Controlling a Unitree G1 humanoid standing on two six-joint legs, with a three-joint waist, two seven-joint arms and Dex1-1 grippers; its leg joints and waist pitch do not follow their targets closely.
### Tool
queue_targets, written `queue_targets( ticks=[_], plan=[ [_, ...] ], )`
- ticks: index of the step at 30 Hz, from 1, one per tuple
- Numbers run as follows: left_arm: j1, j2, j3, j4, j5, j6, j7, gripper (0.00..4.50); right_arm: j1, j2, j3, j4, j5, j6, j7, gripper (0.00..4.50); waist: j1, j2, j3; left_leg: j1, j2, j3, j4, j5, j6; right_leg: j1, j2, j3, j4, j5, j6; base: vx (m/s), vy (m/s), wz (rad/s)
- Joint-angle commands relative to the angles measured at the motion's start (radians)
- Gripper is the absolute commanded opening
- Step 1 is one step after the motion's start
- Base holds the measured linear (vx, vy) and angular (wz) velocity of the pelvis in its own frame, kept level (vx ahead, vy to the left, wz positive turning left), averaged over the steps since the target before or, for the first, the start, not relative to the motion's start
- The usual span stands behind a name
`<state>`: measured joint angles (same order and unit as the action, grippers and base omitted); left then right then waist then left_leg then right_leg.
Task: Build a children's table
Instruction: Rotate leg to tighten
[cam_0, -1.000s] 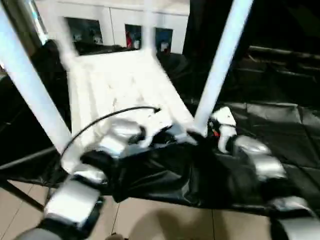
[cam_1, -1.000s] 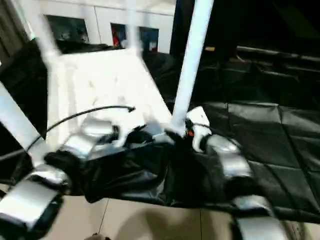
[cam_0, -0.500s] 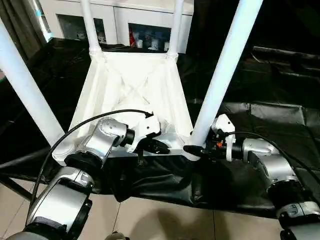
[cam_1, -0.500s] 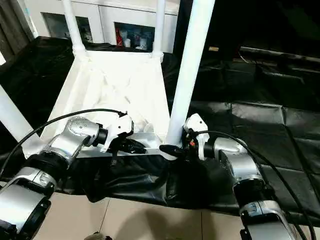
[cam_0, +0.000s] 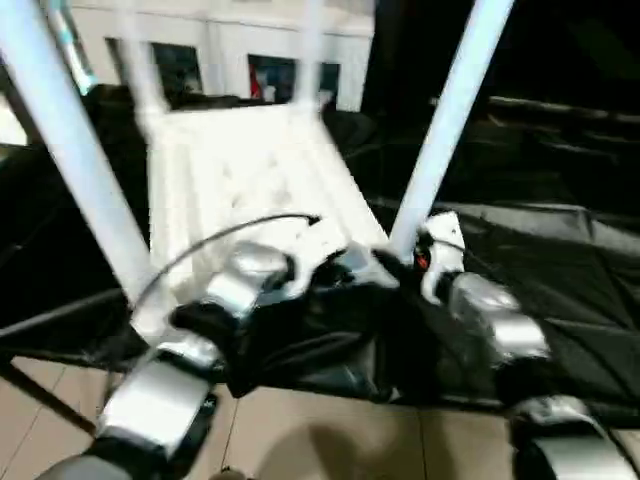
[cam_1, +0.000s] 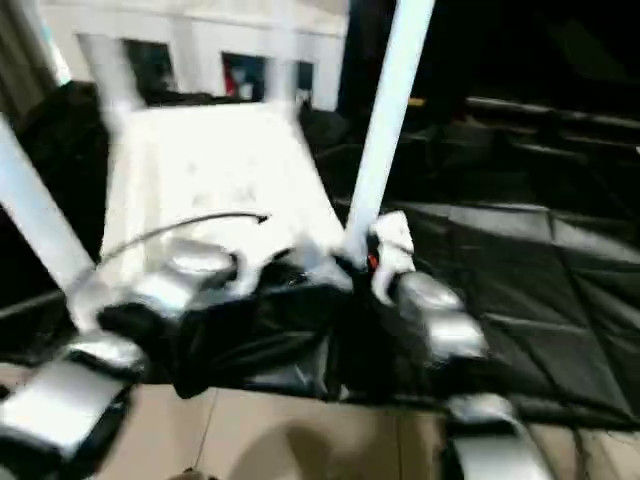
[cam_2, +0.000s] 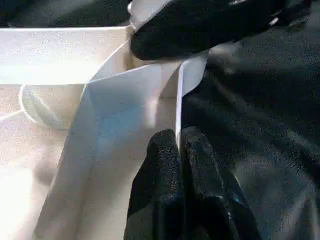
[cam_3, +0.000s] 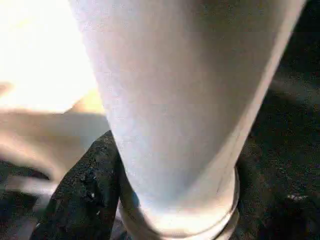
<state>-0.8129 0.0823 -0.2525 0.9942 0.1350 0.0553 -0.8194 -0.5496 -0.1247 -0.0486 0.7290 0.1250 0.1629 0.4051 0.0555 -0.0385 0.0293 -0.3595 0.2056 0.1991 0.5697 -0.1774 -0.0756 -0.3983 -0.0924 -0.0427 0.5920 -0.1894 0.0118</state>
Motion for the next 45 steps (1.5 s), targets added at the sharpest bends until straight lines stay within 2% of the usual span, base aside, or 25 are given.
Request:
queue_targets(
  ticks=[1, 3, 4, 5, 6, 7, 9, 10, 11, 12, 14, 15, 17, 18, 20, 21, 23, 24, 25, 29, 32, 34, 39, 41, 45],
  plan=[
    [-0.004, -0.036, -0.002, 0.026, 0.011, 0.026, 0.076, 0.0, 0.018, 0.032, 0.008, 0.076, -0.008, 0.061, -0.085, 2.69, -0.006, 0.001, -0.035, 0.018, 0.02, -0.023, -0.077, -0.403, -0.023, 0.014, -0.048, 0.025, -0.107, -0.514, -0.117, 0.0, 0.0, 0.0],
    [-0.005, -0.04, -0.002, 0.029, 0.012, 0.026, 0.081, 0.0, 0.017, 0.037, 0.006, 0.076, -0.011, 0.063, -0.095, 2.69, -0.004, 0.001, -0.035, 0.017, 0.021, -0.022, -0.077, -0.398, -0.011, 0.013, -0.047, 0.026, -0.108, -0.494, -0.115, 0.0, 0.0, 0.0],
    [-0.001, -0.063, -0.011, 0.017, 0.008, 0.02, 0.058, 0.0, 0.001, 0.059, 0.02, 0.082, -0.021, 0.049, -0.098, 2.69, -0.003, 0.009, -0.036, 0.016, 0.021, -0.022, -0.078, -0.394, -0.009, 0.014, -0.047, 0.027, -0.106, -0.472, -0.12, 0.0, 0.0, 0.0],
    [0.001, -0.082, -0.017, 0.01, 0.006, 0.016, 0.042, 0.0, -0.011, 0.078, 0.037, 0.083, -0.034, 0.033, -0.096, 2.69, -0.003, 0.009, -0.036, 0.016, 0.021, -0.022, -0.078, -0.394, -0.009, 0.014, -0.047, 0.027, -0.106, -0.472, -0.12, 0.0, 0.0, 0.0],
    [0.002, -0.101, -0.025, 0.001, 0.004, 0.015, 0.023, 0.0, -0.021, 0.101, 0.058, 0.08, -0.046, -0.005, -0.076, 3.04, -0.008, 0.004, -0.038, 0.008, 0.021, -0.023, -0.081, -0.39, -0.012, 0.02, -0.046, 0.025, -0.102, -0.446, -0.124, 0.0, 0.0, 0.0],
    [0.0, -0.099, -0.025, 0.006, 0.007, 0.008, 0.025, 0.0, -0.023, 0.107, 0.054, 0.082, -0.045, -0.014, -0.08, 3.39, -0.007, 0.003, -0.037, 0.011, 0.021, -0.021, -0.08, -0.388, -0.009, 0.017, -0.045, 0.026, -0.102, -0.431, -0.128, 0.0, 0.0, 0.0],
    [0.0, -0.095, -0.025, 0.009, 0.007, 0.006, 0.023, 0.0, -0.024, 0.106, 0.052, 0.082, -0.044, -0.017, -0.075, 3.6, -0.006, 0.003, -0.038, 0.01, 0.022, -0.02, -0.079, -0.378, -0.003, 0.019, -0.045, 0.028, -0.098, -0.406, -0.142, 0.0, 0.0, 0.0],
    [0.002, -0.081, -0.026, 0.012, 0.009, -0.003, 0.015, 0.0, -0.022, 0.098, 0.059, 0.078, -0.051, -0.03, -0.064, 3.6, -0.005, 0.004, -0.037, 0.01, 0.022, -0.02, -0.08, -0.376, -0.002, 0.018, -0.046, 0.028, -0.098, -0.4, -0.144, 0.0, 0.0, 0.0],
    [0.003, -0.073, -0.028, 0.014, 0.011, -0.008, 0.01, 0.0, -0.021, 0.091, 0.066, 0.075, -0.055, -0.04, -0.058, 3.6, -0.006, -0.003, -0.037, 0.011, 0.022, -0.018, -0.079, -0.376, 0.001, 0.018, -0.044, 0.028, -0.099, -0.397, -0.145, 0.0, 0.0, 0.0],
    [0.006, -0.06, -0.029, 0.012, 0.011, -0.012, -0.005, 0.0, -0.017, 0.079, 0.073, 0.066, -0.054, -0.048, -0.032, 3.6, -0.004, 0.001, -0.037, 0.011, 0.023, -0.018, -0.08, -0.374, 0.002, 0.018, -0.046, 0.029, -0.097, -0.395, -0.149, 0.0, 0.0, 0.0],
    [0.017, -0.026, -0.027, -0.004, 0.004, -0.02, -0.06, 0.0, -0.003, 0.039, 0.091, 0.036, -0.046, -0.053, 0.067, 3.6, -0.004, -0.003, -0.037, 0.006, 0.022, -0.019, -0.08, -0.366, 0.01, 0.024, -0.046, 0.028, -0.096, -0.386, -0.146, 0.0, 0.0, 0.0],
    [0.026, 0.002, -0.029, -0.018, -0.001, -0.026, -0.107, 0.0, 0.009, -0.001, 0.108, 0.01, -0.046, -0.06, 0.147, 3.6, -0.001, -0.002, -0.038, 0.005, 0.023, -0.017, -0.078, -0.35, 0.024, 0.027, -0.047, 0.029, -0.095, -0.364, -0.149, 0.0, 0.0, 0.0],
    [0.033, 0.025, -0.028, -0.027, -0.004, -0.03, -0.152, 0.0, 0.016, -0.039, 0.12, -0.002, -0.049, -0.073, 0.225, 3.6, -0.003, -0.007, -0.041, -0.003, 0.023, -0.017, -0.077, -0.315, 0.032, 0.034, -0.047, 0.03, -0.086, -0.314, -0.159, 0.0, 0.0, 0.0],
    [0.045, 0.059, -0.031, -0.043, -0.013, -0.046, -0.224, 0.0, 0.029, -0.092, 0.135, -0.026, -0.044, -0.074, 0.337, 3.6, -0.001, -0.007, -0.043, -0.006, 0.023, -0.016, -0.073, -0.279, 0.044, 0.039, -0.046, 0.029, -0.08, -0.262, -0.174, 0.0, 0.0, 0.0],
    [0.05, 0.08, -0.033, -0.05, -0.017, -0.05, -0.259, 0.0, 0.037, -0.123, 0.142, -0.042, -0.038, -0.075, 0.402, 3.6, 0.002, -0.004, -0.047, -0.001, 0.026, -0.01, -0.065, -0.236, 0.071, 0.036, -0.047, 0.03, -0.072, -0.176, -0.208, 0.0, 0.0, 0.0],
    [0.055, 0.103, -0.031, -0.057, -0.025, -0.07, -0.301, 0.0, 0.041, -0.154, 0.143, -0.056, -0.025, -0.072, 0.463, 3.6, 0.002, -0.007, -0.052, -0.005, 0.025, -0.009, -0.059, -0.176, 0.089, 0.044, -0.044, 0.028, -0.057, -0.075, -0.243, 0.0, 0.0, 0.0],
    [0.059, 0.113, -0.03, -0.061, -0.03, -0.086, -0.325, 0.0, 0.042, -0.167, 0.142, -0.061, -0.019, -0.069, 0.487, 3.6, 0.006, -0.005, -0.053, -0.002, 0.025, -0.007, -0.056, -0.142, 0.106, 0.045, -0.042, 0.028, -0.051, -0.009, -0.262, 0.029, -0.002, 0.0],
    [0.062, 0.129, -0.03, -0.07, -0.038, -0.087, -0.359, 0.0, 0.04, -0.182, 0.141, -0.062, -0.017, -0.071, 0.51, 3.6, 0.007, -0.005, -0.052, -0.003, 0.026, -0.005, -0.054, -0.12, 0.118, 0.045, -0.041, 0.027, -0.044, 0.041, -0.284, 0.0, 0.0, 0.0],
    [0.064, 0.14, -0.031, -0.077, -0.042, -0.081, -0.382, 0.0, 0.037, -0.19, 0.141, -0.058, -0.016, -0.072, 0.52, 3.6, 0.01, -0.003, -0.052, 0.001, 0.028, -0.004, -0.054, -0.118, 0.121, 0.045, -0.039, 0.024, -0.041, 0.054, -0.295, 0.0, 0.0, 0.0],
    [0.076, 0.18, -0.037, -0.105, -0.046, -0.064, -0.453, 0.0, 0.033, -0.219, 0.154, -0.058, -0.012, -0.079, 0.588, 3.6, 0.013, -0.003, -0.05, 0.003, 0.033, -0.001, -0.055, -0.15, 0.109, 0.044, -0.041, 0.023, -0.041, 0.02, -0.308, 0.0, 0.0, 0.0],
    [0.08, 0.194, -0.034, -0.113, -0.051, -0.063, -0.472, 0.0, 0.03, -0.227, 0.158, -0.055, -0.014, -0.075, 0.617, 3.6, 0.013, -0.006, -0.047, 0.003, 0.032, 0.0, -0.057, -0.186, 0.088, 0.043, -0.042, 0.025, -0.047, -0.048, -0.292, 0.0, 0.0, 0.0],
    [0.081, 0.198, -0.03, -0.113, -0.053, -0.063, -0.478, 0.0, 0.029, -0.229, 0.161, -0.052, -0.015, -0.075, 0.629, 3.34, 0.014, -0.007, -0.047, 0.004, 0.032, -0.001, -0.057, -0.188, 0.076, 0.042, -0.044, 0.026, -0.049, -0.072, -0.28, 0.0, 0.0, 0.0],
    [0.086, 0.196, -0.02, -0.12, -0.06, -0.065, -0.454, 0.0, 0.032, -0.22, 0.16, -0.058, -0.003, -0.069, 0.636, 2.98, 0.012, -0.012, -0.047, 0.002, 0.031, -0.002, -0.056, -0.169, 0.077, 0.042, -0.043, 0.027, -0.048, -0.073, -0.274, 0.0, 0.0, 0.0],
    [0.087, 0.189, -0.013, -0.121, -0.066, -0.063, -0.444, 0.0, 0.034, -0.213, 0.151, -0.06, 0.009, -0.062, 0.637, 2.89, 0.013, -0.011, -0.047, 0.002, 0.031, -0.002, -0.057, -0.166, 0.078, 0.043, -0.044, 0.027, -0.047, -0.071, -0.275, 0.0, 0.0, 0.0],
    [0.074, 0.146, -0.003, -0.097, -0.056, -0.048, -0.347, 0.0, 0.049, -0.161, 0.119, -0.047, 0.011, -0.049, 0.52, 2.74, 0.009, -0.013, -0.045, 0.003, 0.029, -0.004, -0.058, -0.18, 0.071, 0.039, -0.046, 0.028, -0.052, -0.105, -0.267, 0.0, 0.0, 0.0]
  ],
)
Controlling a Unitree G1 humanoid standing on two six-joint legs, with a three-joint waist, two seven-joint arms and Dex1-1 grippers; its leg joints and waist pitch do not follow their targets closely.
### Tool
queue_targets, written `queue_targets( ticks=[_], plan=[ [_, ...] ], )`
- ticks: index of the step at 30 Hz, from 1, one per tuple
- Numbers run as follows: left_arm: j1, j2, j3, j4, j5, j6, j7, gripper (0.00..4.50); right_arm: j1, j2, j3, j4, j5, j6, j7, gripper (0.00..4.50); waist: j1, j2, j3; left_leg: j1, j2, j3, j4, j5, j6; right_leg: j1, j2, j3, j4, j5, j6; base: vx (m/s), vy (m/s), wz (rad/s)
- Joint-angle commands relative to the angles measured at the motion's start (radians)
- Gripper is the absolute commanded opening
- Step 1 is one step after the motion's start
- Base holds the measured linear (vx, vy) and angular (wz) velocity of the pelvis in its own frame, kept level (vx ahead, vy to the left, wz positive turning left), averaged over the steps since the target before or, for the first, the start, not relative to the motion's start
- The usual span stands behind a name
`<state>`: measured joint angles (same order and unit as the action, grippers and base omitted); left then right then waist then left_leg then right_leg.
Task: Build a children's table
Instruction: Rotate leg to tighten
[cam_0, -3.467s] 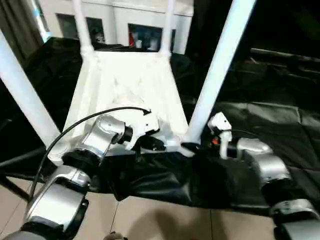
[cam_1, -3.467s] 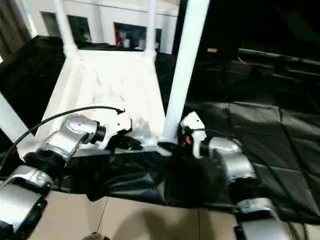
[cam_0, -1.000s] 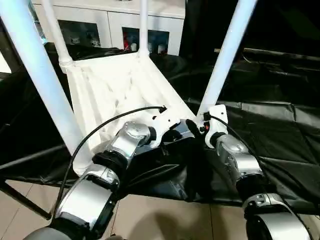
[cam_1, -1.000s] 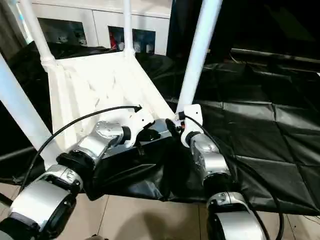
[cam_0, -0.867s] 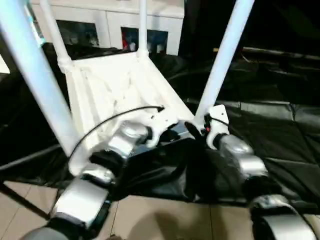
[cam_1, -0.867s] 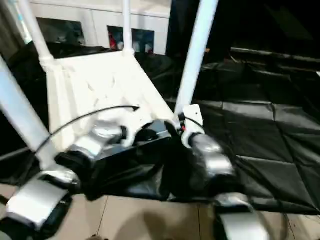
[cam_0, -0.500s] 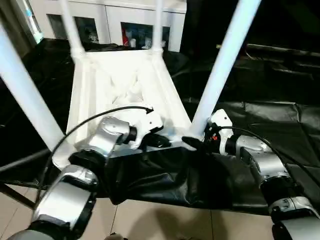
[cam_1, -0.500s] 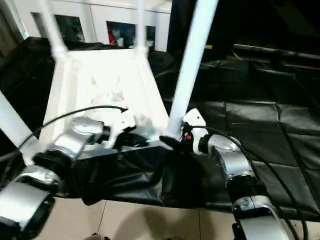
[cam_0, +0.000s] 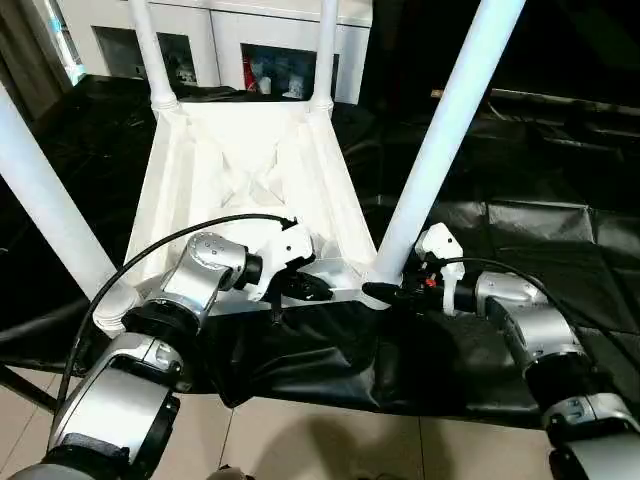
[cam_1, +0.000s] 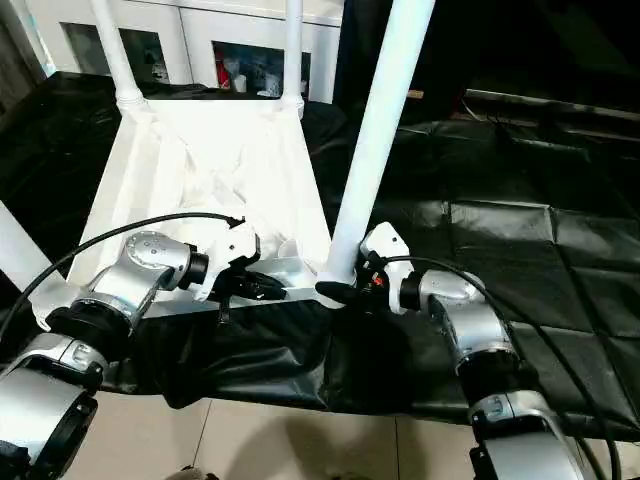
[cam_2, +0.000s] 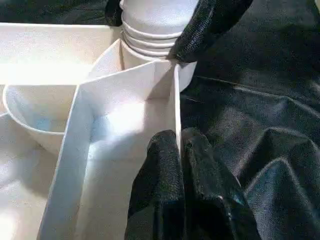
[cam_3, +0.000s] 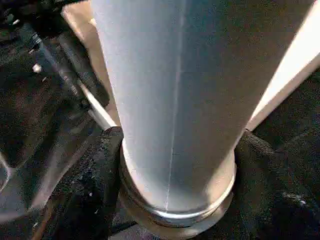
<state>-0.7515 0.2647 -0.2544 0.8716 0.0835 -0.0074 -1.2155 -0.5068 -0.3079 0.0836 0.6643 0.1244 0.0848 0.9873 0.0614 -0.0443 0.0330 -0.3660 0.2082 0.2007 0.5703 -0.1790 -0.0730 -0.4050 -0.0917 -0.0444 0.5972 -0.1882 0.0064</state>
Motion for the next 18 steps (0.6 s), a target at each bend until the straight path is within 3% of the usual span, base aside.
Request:
queue_targets(
  ticks=[1, 2, 4, 5, 6, 7, 8, 9, 12, 13, 14, 16, 17, 18],
  plan=[
    [0.008, -0.049, -0.001, 0.036, 0.004, 0.019, 0.082, 0.0, 0.005, 0.037, -0.019, 0.036, 0.0, 0.025, -0.111, 2.74, 0.0, -0.008, -0.048, 0.009, 0.026, -0.006, -0.06, -0.186, 0.062, 0.045, -0.047, 0.031, -0.06, -0.125, -0.257, 0.0, 0.0, 0.0],
    [0.008, -0.049, -0.001, 0.036, 0.004, 0.019, 0.082, 0.0, 0.005, 0.037, -0.019, 0.036, 0.0, 0.025, -0.111, 2.73, -0.001, -0.008, -0.047, 0.012, 0.025, -0.006, -0.061, -0.2, 0.056, 0.044, -0.047, 0.031, -0.063, -0.148, -0.252, 0.0, 0.0, 0.0],
    [-0.02, -0.121, -0.006, 0.083, 0.042, 0.04, 0.247, 0.0, -0.011, 0.107, -0.065, 0.108, -0.018, 0.037, -0.337, 2.72, -0.006, -0.005, -0.045, 0.014, 0.025, -0.007, -0.065, -0.235, 0.037, 0.038, -0.047, 0.033, -0.072, -0.214, -0.234, 0.0, 0.0, 0.0],
    [-0.029, -0.151, -0.008, 0.098, 0.053, 0.046, 0.305, 0.0, -0.02, 0.134, -0.086, 0.132, -0.017, 0.048, -0.423, 2.72, -0.008, 0.002, -0.042, 0.022, 0.025, -0.008, -0.067, -0.27, 0.016, 0.032, -0.046, 0.034, -0.079, -0.264, -0.224, 0.0, 0.0, 0.0],
    [-0.029, -0.151, -0.008, 0.098, 0.053, 0.046, 0.305, 0.0, -0.02, 0.134, -0.086, 0.132, -0.017, 0.048, -0.423, 2.72, -0.01, -0.003, -0.041, 0.019, 0.023, -0.013, -0.071, -0.294, -0.001, 0.036, -0.047, 0.032, -0.083, -0.321, -0.205, 0.0, 0.0, 0.0],
    [-0.038, -0.202, -0.012, 0.11, 0.06, 0.056, 0.367, 0.0, -0.033, 0.173, -0.106, 0.163, -0.017, 0.062, -0.528, 2.72, -0.011, -0.002, -0.041, 0.02, 0.022, -0.013, -0.072, -0.308, -0.003, 0.032, -0.048, 0.033, -0.089, -0.358, -0.185, 0.0, 0.0, 0.0],
    [-0.039, -0.224, -0.014, 0.111, 0.059, 0.061, 0.381, 0.0, -0.037, 0.187, -0.108, 0.172, -0.019, 0.066, -0.558, 2.72, -0.012, -0.002, -0.041, 0.022, 0.024, -0.014, -0.073, -0.315, -0.006, 0.03, -0.047, 0.033, -0.09, -0.366, -0.18, 0.0, 0.0, 0.0],
    [-0.042, -0.245, -0.016, 0.114, 0.06, 0.067, 0.399, 0.0, -0.042, 0.2, -0.107, 0.18, -0.024, 0.064, -0.587, 2.72, -0.01, 0.006, -0.04, 0.025, 0.023, -0.016, -0.074, -0.333, -0.009, 0.029, -0.047, 0.033, -0.093, -0.376, -0.174, 0.0, 0.0, 0.0],
    [-0.046, -0.303, -0.025, 0.121, 0.066, 0.086, 0.444, 0.0, -0.06, 0.245, -0.108, 0.197, -0.043, 0.057, -0.668, 2.72, -0.013, 0.0, -0.041, 0.022, 0.021, -0.017, -0.075, -0.352, -0.01, 0.028, -0.045, 0.033, -0.097, -0.384, -0.159, 0.0, 0.0, 0.0],
    [-0.046, -0.312, -0.033, 0.122, 0.072, 0.083, 0.447, 0.0, -0.063, 0.255, -0.105, 0.195, -0.045, 0.05, -0.671, 2.72, -0.014, 0.009, -0.042, 0.023, 0.021, -0.017, -0.076, -0.355, -0.011, 0.027, -0.043, 0.034, -0.099, -0.372, -0.155, 0.0, 0.0, 0.0],
    [-0.046, -0.317, -0.04, 0.122, 0.078, 0.079, 0.445, 0.0, -0.065, 0.263, -0.101, 0.189, -0.044, 0.038, -0.661, 2.72, -0.015, 0.005, -0.043, 0.021, 0.02, -0.017, -0.075, -0.352, -0.01, 0.029, -0.043, 0.033, -0.097, -0.362, -0.155, 0.0, 0.0, 0.0],
    [-0.049, -0.322, -0.043, 0.13, 0.084, 0.072, 0.444, 0.0, -0.07, 0.274, -0.107, 0.183, -0.036, 0.019, -0.652, 2.72, -0.014, 0.008, -0.044, 0.019, 0.02, -0.017, -0.075, -0.349, -0.004, 0.031, -0.042, 0.033, -0.096, -0.337, -0.155, 0.0, 0.0, 0.0],
    [-0.053, -0.324, -0.04, 0.14, 0.087, 0.068, 0.451, 0.0, -0.075, 0.278, -0.113, 0.188, -0.036, 0.012, -0.661, 3.28, -0.013, 0.008, -0.045, 0.018, 0.019, -0.017, -0.075, -0.343, 0.0, 0.032, -0.042, 0.033, -0.094, -0.322, -0.16, 0.0, 0.0, 0.0],
    [-0.057, -0.307, -0.039, 0.146, 0.093, 0.056, 0.441, 0.0, -0.08, 0.269, -0.114, 0.181, -0.034, -0.005, -0.64, 3.42, -0.013, 0.009, -0.045, 0.018, 0.018, -0.016, -0.075, -0.339, 0.003, 0.032, -0.041, 0.033, -0.094, -0.312, -0.163, 0.0, 0.0, 0.0]
  ],
)
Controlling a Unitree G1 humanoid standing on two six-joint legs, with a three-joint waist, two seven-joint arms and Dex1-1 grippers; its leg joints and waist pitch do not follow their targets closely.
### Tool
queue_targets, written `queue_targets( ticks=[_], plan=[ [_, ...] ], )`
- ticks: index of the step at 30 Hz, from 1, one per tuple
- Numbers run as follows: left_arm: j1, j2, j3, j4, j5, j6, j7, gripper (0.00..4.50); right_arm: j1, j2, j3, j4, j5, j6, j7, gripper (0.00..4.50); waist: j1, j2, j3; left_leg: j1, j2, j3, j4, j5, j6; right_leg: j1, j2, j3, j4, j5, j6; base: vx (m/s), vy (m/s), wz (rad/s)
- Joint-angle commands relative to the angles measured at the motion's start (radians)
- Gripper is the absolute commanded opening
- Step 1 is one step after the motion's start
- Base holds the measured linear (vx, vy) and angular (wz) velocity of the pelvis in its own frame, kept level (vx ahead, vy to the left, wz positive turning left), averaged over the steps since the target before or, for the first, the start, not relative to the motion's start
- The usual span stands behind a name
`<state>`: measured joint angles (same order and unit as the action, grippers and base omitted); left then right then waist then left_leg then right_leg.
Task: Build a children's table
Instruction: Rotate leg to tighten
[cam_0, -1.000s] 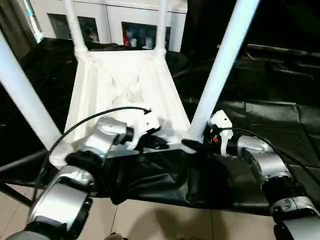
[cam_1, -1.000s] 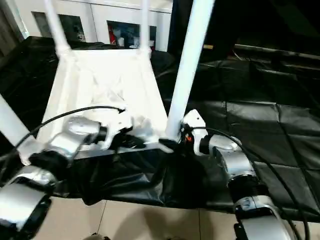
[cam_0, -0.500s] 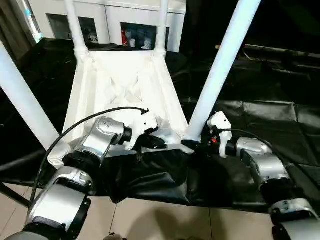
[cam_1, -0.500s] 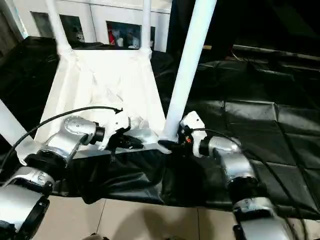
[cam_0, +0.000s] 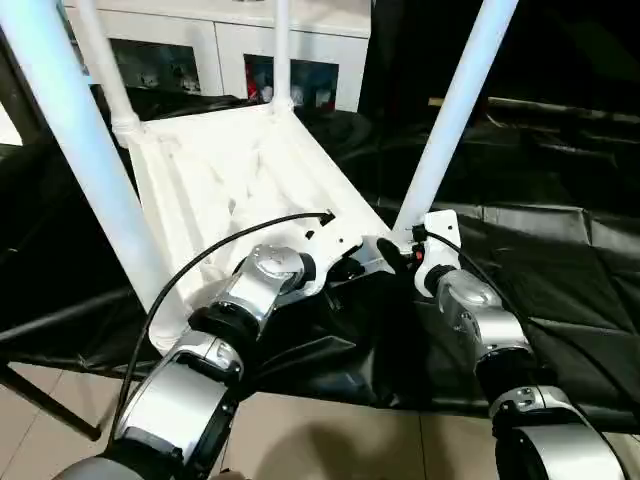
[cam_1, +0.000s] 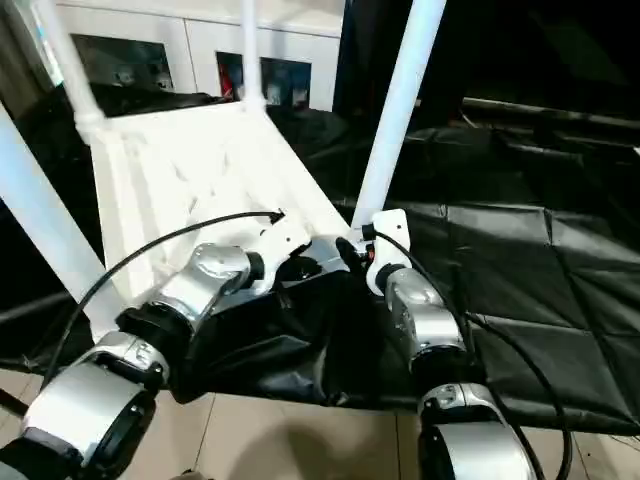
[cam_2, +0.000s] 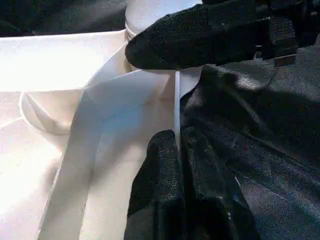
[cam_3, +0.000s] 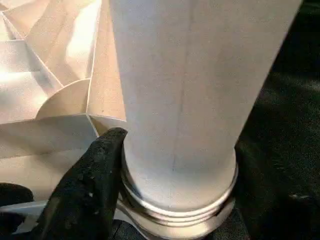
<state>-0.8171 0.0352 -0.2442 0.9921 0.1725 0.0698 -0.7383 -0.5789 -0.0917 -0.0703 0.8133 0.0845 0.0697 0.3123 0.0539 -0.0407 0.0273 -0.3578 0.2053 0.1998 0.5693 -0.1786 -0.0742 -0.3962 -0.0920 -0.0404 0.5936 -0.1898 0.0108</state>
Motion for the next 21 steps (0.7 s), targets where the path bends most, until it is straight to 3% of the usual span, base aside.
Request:
queue_targets(
  ticks=[1, 3, 10, 12, 13, 15, 18, 21],
  plan=[
    [0.008, -0.067, -0.047, 0.027, 0.005, -0.026, -0.042, 0.0, -0.009, 0.042, 0.045, 0.025, 0.006, 0.004, 0.061, 3.42, -0.005, 0.005, -0.039, 0.009, 0.022, -0.015, -0.074, -0.345, 0.006, 0.023, -0.041, 0.028, -0.09, -0.312, -0.169, 0.0, 0.0, 0.0],
    [0.009, -0.046, -0.045, 0.024, 0.001, -0.036, -0.062, 0.0, -0.004, 0.018, 0.065, 0.004, 0.011, 0.001, 0.138, 3.61, -0.005, 0.004, -0.04, 0.007, 0.023, -0.016, -0.074, -0.341, 0.011, 0.027, -0.042, 0.028, -0.088, -0.303, -0.173, 0.0, 0.0, 0.0],
    [0.01, 0.041, -0.046, 0.016, -0.006, -0.07, -0.204, 0.0, 0.028, -0.127, 0.115, -0.072, 0.019, -0.014, 0.445, 3.61, 0.003, 0.001, -0.044, 0.0, 0.022, -0.011, -0.065, -0.251, 0.057, 0.038, -0.044, 0.028, -0.076, -0.183, -0.208, 0.0, 0.0, 0.0],
    [0.017, 0.075, -0.057, 0.006, -0.005, -0.086, -0.272, 0.0, 0.043, -0.173, 0.127, -0.106, 0.032, -0.009, 0.544, 3.61, 0.008, 0.001, -0.051, -0.002, 0.024, -0.011, -0.057, -0.177, 0.089, 0.047, -0.043, 0.026, -0.061, -0.058, -0.242, 0.0, 0.0, 0.0],
    [0.022, 0.096, -0.064, -0.003, -0.008, -0.093, -0.322, 0.0, 0.051, -0.199, 0.135, -0.126, 0.039, -0.002, 0.6, 3.61, 0.007, 0.002, -0.053, -0.001, 0.024, -0.007, -0.052, -0.141, 0.11, 0.045, -0.041, 0.026, -0.051, 0.022, -0.271, 0.0, 0.0, 0.0],
    [0.029, 0.123, -0.073, -0.017, -0.011, -0.096, -0.385, 0.0, 0.059, -0.228, 0.145, -0.146, 0.046, 0.009, 0.661, 3.61, 0.012, 0.004, -0.052, -0.003, 0.026, -0.005, -0.05, -0.115, 0.131, 0.047, -0.039, 0.022, -0.045, 0.078, -0.293, 0.0, 0.0, 0.0],
    [0.043, 0.167, -0.087, -0.045, -0.019, -0.099, -0.495, 0.0, 0.072, -0.273, 0.171, -0.178, 0.046, 0.022, 0.75, 3.61, 0.017, 0.005, -0.049, 0.0, 0.031, -0.004, -0.051, -0.138, 0.13, 0.046, -0.04, 0.02, -0.043, 0.05, -0.309, 0.0, 0.0, 0.0],
    [0.05, 0.2, -0.09, -0.061, -0.023, -0.094, -0.551, 0.0, 0.078, -0.289, 0.175, -0.195, 0.049, 0.03, 0.787, 3.61, 0.022, 0.006, -0.045, 0.006, 0.035, -0.002, -0.056, -0.194, 0.097, 0.04, -0.042, 0.022, -0.052, -0.039, -0.301, 0.0, 0.0, 0.0]
  ],
)
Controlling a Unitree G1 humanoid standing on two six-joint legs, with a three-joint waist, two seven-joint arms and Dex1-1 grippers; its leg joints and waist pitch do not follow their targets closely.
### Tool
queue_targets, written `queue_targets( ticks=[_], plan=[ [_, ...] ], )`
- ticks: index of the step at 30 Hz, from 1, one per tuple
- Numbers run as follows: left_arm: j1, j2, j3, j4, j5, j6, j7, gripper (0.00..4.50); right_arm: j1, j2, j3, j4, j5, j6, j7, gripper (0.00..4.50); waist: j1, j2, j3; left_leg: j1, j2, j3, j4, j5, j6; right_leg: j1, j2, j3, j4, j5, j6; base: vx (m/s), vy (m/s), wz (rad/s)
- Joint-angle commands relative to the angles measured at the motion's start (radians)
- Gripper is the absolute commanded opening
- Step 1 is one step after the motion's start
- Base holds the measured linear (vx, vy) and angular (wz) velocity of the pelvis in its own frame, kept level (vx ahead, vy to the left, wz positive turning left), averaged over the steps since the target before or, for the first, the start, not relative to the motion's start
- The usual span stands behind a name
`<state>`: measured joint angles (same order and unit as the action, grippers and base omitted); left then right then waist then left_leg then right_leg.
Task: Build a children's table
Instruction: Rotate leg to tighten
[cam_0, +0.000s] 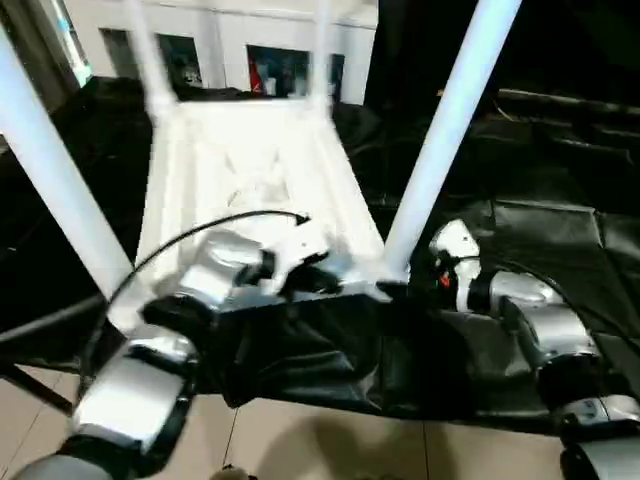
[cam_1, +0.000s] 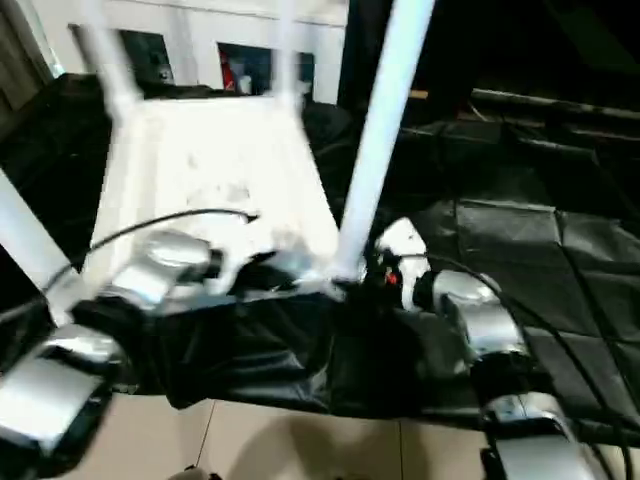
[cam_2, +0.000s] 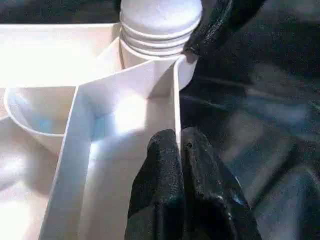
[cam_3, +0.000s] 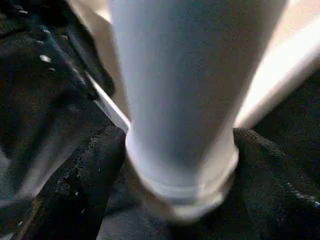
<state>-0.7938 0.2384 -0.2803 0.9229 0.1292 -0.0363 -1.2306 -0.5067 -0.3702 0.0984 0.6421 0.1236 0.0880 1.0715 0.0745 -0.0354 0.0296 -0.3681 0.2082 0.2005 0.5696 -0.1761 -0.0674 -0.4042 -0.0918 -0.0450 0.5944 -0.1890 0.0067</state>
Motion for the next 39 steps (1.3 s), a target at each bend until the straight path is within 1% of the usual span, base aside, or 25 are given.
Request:
queue_targets(
  ticks=[1, 5, 6, 9, 11, 15, 17, 18, 19, 20, 21, 22, 23, 24, 25, 26, 27, 28, 29, 30, 32, 33, 34, 37, 39],
  plan=[
    [0.029, 0.002, -0.054, 0.006, 0.019, 0.012, -0.067, 0.0, 0.008, -0.012, 0.006, -0.029, 0.013, 0.013, 0.033, 3.61, 0.004, 0.002, -0.048, 0.018, 0.033, -0.003, -0.057, -0.203, 0.084, 0.047, -0.043, 0.027, -0.053, -0.051, -0.294, 0.0, 0.0, 0.0],
    [0.035, 0.017, -0.051, -0.001, 0.016, 0.011, -0.081, 0.0, 0.011, -0.005, 0.0, -0.041, 0.03, 0.024, 0.048, 3.61, 0.013, 0.001, -0.048, 0.018, 0.032, -0.003, -0.059, -0.201, 0.062, 0.048, -0.044, 0.029, -0.053, -0.07, -0.279, 0.0, 0.0, 0.0],
    [0.039, 0.021, -0.051, -0.007, 0.014, 0.013, -0.084, 0.0, 0.017, -0.003, 0.005, -0.052, 0.036, 0.032, 0.058, 3.46, 0.013, -0.001, -0.049, 0.017, 0.031, -0.003, -0.058, -0.192, 0.061, 0.049, -0.044, 0.029, -0.051, -0.057, -0.28, 0.0, 0.0, 0.0],
    [0.043, 0.023, -0.048, -0.014, 0.012, 0.016, -0.084, 0.0, 0.03, 0.0, 0.017, -0.058, 0.036, 0.04, 0.068, 3.27, 0.015, -0.002, -0.051, 0.015, 0.03, -0.004, -0.056, -0.158, 0.071, 0.051, -0.044, 0.028, -0.046, -0.009, -0.281, 0.0, 0.0, 0.0],
    [0.043, 0.021, -0.046, -0.013, 0.013, 0.016, -0.077, 0.0, 0.037, 0.002, 0.021, -0.056, 0.03, 0.039, 0.065, 2.92, 0.015, -0.002, -0.052, 0.014, 0.028, -0.002, -0.053, -0.147, 0.077, 0.051, -0.043, 0.028, -0.045, 0.006, -0.284, 0.0, 0.0, 0.0],
    [0.04, 0.007, -0.035, 0.001, 0.016, 0.011, -0.02, 0.0, 0.057, 0.017, 0.02, -0.06, 0.025, 0.049, 0.034, 2.8, 0.015, -0.002, -0.049, 0.014, 0.029, -0.003, -0.055, -0.162, 0.074, 0.05, -0.044, 0.028, -0.049, -0.031, -0.278, 0.0, 0.0, 0.0],
    [0.03, -0.013, -0.023, 0.021, 0.021, 0.02, 0.052, 0.0, 0.063, 0.043, 0.005, -0.048, 0.022, 0.054, -0.036, 2.72, 0.015, -0.003, -0.047, 0.016, 0.029, -0.003, -0.057, -0.183, 0.064, 0.048, -0.045, 0.029, -0.054, -0.07, -0.271, 0.0, 0.0, 0.0],
    [0.028, -0.019, -0.02, 0.024, 0.023, 0.026, 0.074, 0.0, 0.065, 0.052, 0.0, -0.047, 0.022, 0.057, -0.059, 2.71, 0.012, -0.002, -0.043, 0.016, 0.028, -0.004, -0.061, -0.215, 0.051, 0.045, -0.045, 0.029, -0.06, -0.121, -0.26, 0.0, 0.0, 0.0],
    [0.016, -0.048, -0.008, 0.043, 0.028, 0.039, 0.156, 0.0, 0.068, 0.081, -0.006, -0.034, 0.009, 0.077, -0.136, 2.7, 0.009, -0.003, -0.042, 0.019, 0.027, -0.006, -0.065, -0.252, 0.034, 0.042, -0.047, 0.03, -0.067, -0.191, -0.242, 0.0, 0.0, 0.0],
    [0.01, -0.062, -0.004, 0.052, 0.032, 0.045, 0.193, 0.0, 0.067, 0.096, -0.011, -0.024, 0.003, 0.085, -0.177, 2.7, 0.008, -0.002, -0.038, 0.027, 0.028, -0.008, -0.068, -0.298, 0.016, 0.035, -0.049, 0.032, -0.078, -0.27, -0.224, 0.0, 0.0, 0.0],
    [0.01, -0.062, -0.003, 0.053, 0.032, 0.046, 0.195, 0.0, 0.067, 0.096, -0.011, -0.024, 0.002, 0.086, -0.179, 2.7, 0.006, -0.003, -0.037, 0.029, 0.027, -0.009, -0.069, -0.314, 0.009, 0.033, -0.049, 0.033, -0.083, -0.308, -0.213, 0.0, 0.0, 0.0],
    [-0.005, -0.104, 0.007, 0.078, 0.04, 0.068, 0.3, 0.0, 0.057, 0.143, -0.03, 0.012, -0.013, 0.099, -0.3, 2.7, 0.003, -0.003, -0.035, 0.024, 0.025, -0.013, -0.073, -0.335, -0.004, 0.032, -0.051, 0.033, -0.088, -0.375, -0.186, 0.0, 0.0, 0.0],
    [-0.01, -0.118, 0.011, 0.085, 0.042, 0.075, 0.335, 0.0, 0.054, 0.158, -0.036, 0.025, -0.019, 0.102, -0.342, 2.7, 0.0, -0.002, -0.033, 0.025, 0.025, -0.015, -0.075, -0.349, -0.012, 0.03, -0.051, 0.032, -0.092, -0.407, -0.173, -0.05, 0.007, -0.04],
    [-0.015, -0.141, 0.018, 0.094, 0.039, 0.089, 0.375, 0.0, 0.041, 0.18, -0.055, 0.054, -0.021, 0.11, -0.42, 2.69, -0.003, -0.004, -0.032, 0.027, 0.024, -0.02, -0.077, -0.377, -0.021, 0.028, -0.052, 0.03, -0.099, -0.474, -0.146, -0.05, 0.007, -0.04],
    [-0.019, -0.154, 0.022, 0.099, 0.037, 0.097, 0.399, 0.0, 0.033, 0.194, -0.066, 0.071, -0.023, 0.116, -0.466, 2.69, -0.004, -0.005, -0.033, 0.028, 0.022, -0.021, -0.077, -0.379, -0.024, 0.027, -0.052, 0.03, -0.102, -0.495, -0.134, -0.051, 0.007, -0.04],
    [-0.026, -0.185, 0.029, 0.108, 0.035, 0.114, 0.45, 0.0, 0.014, 0.223, -0.095, 0.113, -0.022, 0.129, -0.571, 2.69, -0.009, 0.003, -0.032, 0.031, 0.021, -0.024, -0.078, -0.4, -0.029, 0.023, -0.053, 0.029, -0.106, -0.525, -0.123, 0.0, 0.0, 0.0],
    [-0.034, -0.218, 0.033, 0.121, 0.035, 0.126, 0.502, 0.0, -0.006, 0.255, -0.125, 0.149, -0.021, 0.145, -0.678, 2.69, -0.023, 0.0, -0.032, 0.031, 0.019, -0.028, -0.079, -0.424, -0.04, 0.018, -0.05, 0.025, -0.11, -0.556, -0.109, 0.0, 0.0, 0.0],
    [-0.038, -0.234, 0.032, 0.127, 0.037, 0.129, 0.523, 0.0, -0.015, 0.271, -0.139, 0.163, -0.02, 0.152, -0.727, 2.69, -0.025, 0.0, -0.032, 0.033, 0.017, -0.028, -0.078, -0.429, -0.038, 0.017, -0.049, 0.024, -0.114, -0.566, -0.103, 0.0, 0.0, 0.0],
    [-0.039, -0.255, 0.024, 0.129, 0.043, 0.125, 0.528, 0.0, -0.029, 0.294, -0.147, 0.173, -0.016, 0.147, -0.756, 2.69, -0.028, 0.008, -0.032, 0.035, 0.017, -0.029, -0.079, -0.438, -0.038, 0.016, -0.05, 0.024, -0.116, -0.569, -0.1, 0.0, 0.0, 0.0],
    [-0.041, -0.276, 0.012, 0.131, 0.049, 0.117, 0.524, 0.0, -0.045, 0.319, -0.148, 0.176, -0.018, 0.13, -0.773, 2.69, -0.033, 0.003, -0.035, 0.029, 0.017, -0.03, -0.08, -0.434, -0.03, 0.022, -0.049, 0.021, -0.119, -0.554, -0.096, 0.0, 0.0, 0.0],
    [-0.04, -0.278, 0.001, 0.127, 0.055, 0.107, 0.505, 0.0, -0.048, 0.324, -0.127, 0.159, -0.033, 0.096, -0.748, 2.69, -0.031, 0.004, -0.038, 0.029, 0.019, -0.029, -0.082, -0.415, -0.019, 0.025, -0.048, 0.021, -0.119, -0.502, -0.1, 0.0, 0.0, 0.0],
    [-0.04, -0.277, -0.003, 0.127, 0.058, 0.104, 0.497, 0.0, -0.049, 0.325, -0.116, 0.151, -0.04, 0.075, -0.732, 3.25, -0.031, 0.003, -0.037, 0.027, 0.019, -0.026, -0.083, -0.408, -0.011, 0.023, -0.047, 0.024, -0.117, -0.463, -0.111, 0.0, 0.0, 0.0],
    [-0.038, -0.272, -0.007, 0.126, 0.06, 0.097, 0.483, 0.0, -0.051, 0.322, -0.106, 0.146, -0.046, 0.05, -0.712, 3.39, -0.03, 0.01, -0.036, 0.026, 0.018, -0.025, -0.083, -0.407, -0.008, 0.024, -0.046, 0.025, -0.115, -0.443, -0.121, 0.0, 0.0, 0.0],
    [-0.036, -0.257, -0.013, 0.13, 0.067, 0.088, 0.468, 0.0, -0.059, 0.317, -0.106, 0.148, -0.037, 0.041, -0.678, 3.45, -0.032, 0.006, -0.037, 0.021, 0.018, -0.023, -0.084, -0.392, -0.002, 0.029, -0.046, 0.025, -0.11, -0.41, -0.136, 0.0, 0.0, 0.0],
    [-0.036, -0.229, -0.014, 0.135, 0.069, 0.068, 0.437, 0.0, -0.06, 0.282, -0.078, 0.136, -0.05, 0.011, -0.608, 3.74, -0.035, 0.003, -0.037, 0.019, 0.019, -0.022, -0.083, -0.384, 0.008, 0.032, -0.047, 0.026, -0.108, -0.402, -0.146, 0.0, 0.0, 0.0]
  ],
)
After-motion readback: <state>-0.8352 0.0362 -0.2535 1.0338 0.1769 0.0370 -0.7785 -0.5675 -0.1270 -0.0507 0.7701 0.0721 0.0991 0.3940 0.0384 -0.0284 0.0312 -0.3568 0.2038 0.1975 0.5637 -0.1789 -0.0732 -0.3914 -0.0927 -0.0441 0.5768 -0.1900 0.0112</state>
